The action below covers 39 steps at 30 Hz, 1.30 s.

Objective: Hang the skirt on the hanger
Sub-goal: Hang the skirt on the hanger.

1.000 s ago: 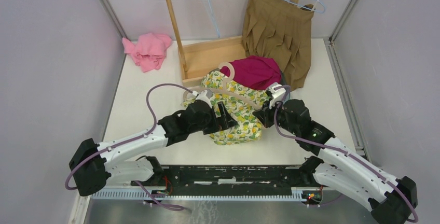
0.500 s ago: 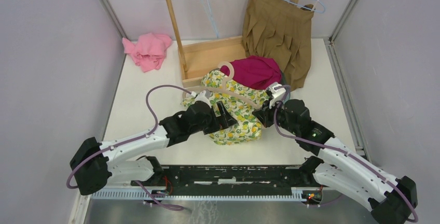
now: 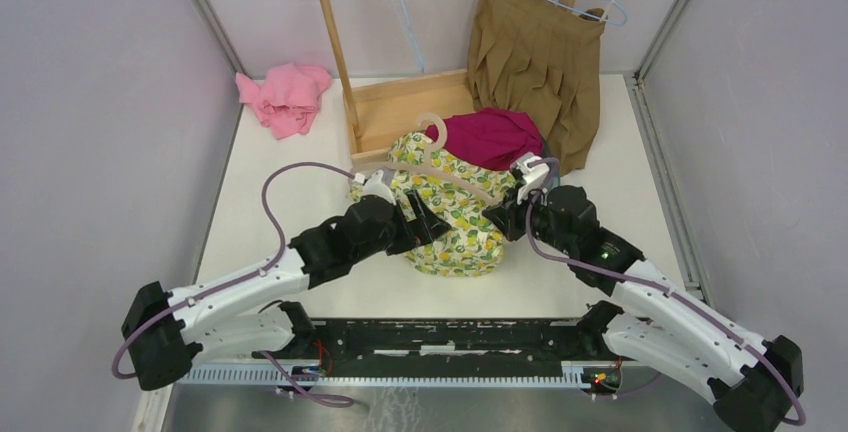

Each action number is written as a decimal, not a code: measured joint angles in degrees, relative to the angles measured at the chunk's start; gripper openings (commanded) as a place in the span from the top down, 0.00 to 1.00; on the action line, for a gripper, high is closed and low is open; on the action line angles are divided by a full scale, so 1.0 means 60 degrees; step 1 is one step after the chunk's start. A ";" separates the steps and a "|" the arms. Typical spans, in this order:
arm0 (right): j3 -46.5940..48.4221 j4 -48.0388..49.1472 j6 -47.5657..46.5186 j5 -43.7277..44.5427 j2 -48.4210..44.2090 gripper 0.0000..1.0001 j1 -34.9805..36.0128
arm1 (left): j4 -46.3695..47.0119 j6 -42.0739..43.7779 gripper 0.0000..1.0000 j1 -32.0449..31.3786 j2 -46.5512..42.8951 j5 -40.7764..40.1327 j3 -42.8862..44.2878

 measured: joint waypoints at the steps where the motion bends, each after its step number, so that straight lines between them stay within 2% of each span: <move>1: 0.0106 -0.0015 0.0000 -0.0015 -0.0011 0.99 0.0000 | -0.0153 0.0000 0.01 0.0000 -0.0168 -0.0095 0.0047; 11: 0.0878 -0.0262 -0.0047 -0.0055 -0.0776 0.99 -0.0007 | -0.1778 0.0189 0.01 0.0000 -0.1923 -0.1432 0.1195; 18: 0.0863 -0.0663 -0.0113 -0.0109 -0.1118 0.99 -0.0033 | -0.2299 0.0189 0.01 0.0000 -0.2463 -0.1785 0.1082; 24: -0.0051 -0.0707 0.0015 -0.0463 -0.1177 0.99 -0.0033 | -0.2335 0.0182 0.01 0.0000 -0.2736 -0.1832 0.0430; 29: -0.0678 -0.0532 0.0157 -0.0954 -0.0608 0.99 -0.0033 | -0.2361 0.0178 0.01 0.0000 -0.2787 -0.1843 0.0131; 39: -0.0783 0.0882 0.0401 -0.1792 0.0463 0.99 -0.0080 | -0.2291 0.0178 0.01 0.0000 -0.2830 -0.1942 0.0033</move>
